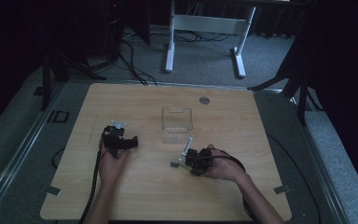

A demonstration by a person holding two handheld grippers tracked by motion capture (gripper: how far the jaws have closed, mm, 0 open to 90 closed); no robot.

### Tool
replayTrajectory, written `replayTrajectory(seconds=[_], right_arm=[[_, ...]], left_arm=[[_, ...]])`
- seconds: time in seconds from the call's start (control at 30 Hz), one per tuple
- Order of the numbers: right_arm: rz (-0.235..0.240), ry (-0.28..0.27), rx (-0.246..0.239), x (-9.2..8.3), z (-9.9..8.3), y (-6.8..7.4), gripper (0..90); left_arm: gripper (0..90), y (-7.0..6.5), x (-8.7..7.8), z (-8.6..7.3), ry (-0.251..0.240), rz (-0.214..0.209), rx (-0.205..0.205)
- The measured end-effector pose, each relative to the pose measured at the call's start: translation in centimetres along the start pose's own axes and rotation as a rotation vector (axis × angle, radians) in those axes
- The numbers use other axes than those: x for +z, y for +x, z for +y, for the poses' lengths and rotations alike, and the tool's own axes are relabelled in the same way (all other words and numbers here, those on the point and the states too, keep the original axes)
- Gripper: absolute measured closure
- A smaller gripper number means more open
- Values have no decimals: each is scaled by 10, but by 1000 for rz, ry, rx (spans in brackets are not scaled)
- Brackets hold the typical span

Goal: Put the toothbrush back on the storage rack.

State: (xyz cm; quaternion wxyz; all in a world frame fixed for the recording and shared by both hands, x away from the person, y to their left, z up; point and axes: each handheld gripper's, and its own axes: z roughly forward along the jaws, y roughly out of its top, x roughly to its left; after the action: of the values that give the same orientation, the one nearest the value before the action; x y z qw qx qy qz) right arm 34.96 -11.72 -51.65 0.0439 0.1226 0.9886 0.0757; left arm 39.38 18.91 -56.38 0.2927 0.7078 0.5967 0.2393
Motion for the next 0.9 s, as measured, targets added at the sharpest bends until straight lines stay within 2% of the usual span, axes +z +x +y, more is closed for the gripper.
replayTrajectory(seconds=[0.43, 0.9], right_arm=[[6, 14, 7, 2, 1, -1, 780], [34, 15, 27, 2, 3, -4, 804]], left_arm=[[92, 0, 0, 0, 0, 0, 0], [92, 0, 0, 0, 0, 0, 0]])
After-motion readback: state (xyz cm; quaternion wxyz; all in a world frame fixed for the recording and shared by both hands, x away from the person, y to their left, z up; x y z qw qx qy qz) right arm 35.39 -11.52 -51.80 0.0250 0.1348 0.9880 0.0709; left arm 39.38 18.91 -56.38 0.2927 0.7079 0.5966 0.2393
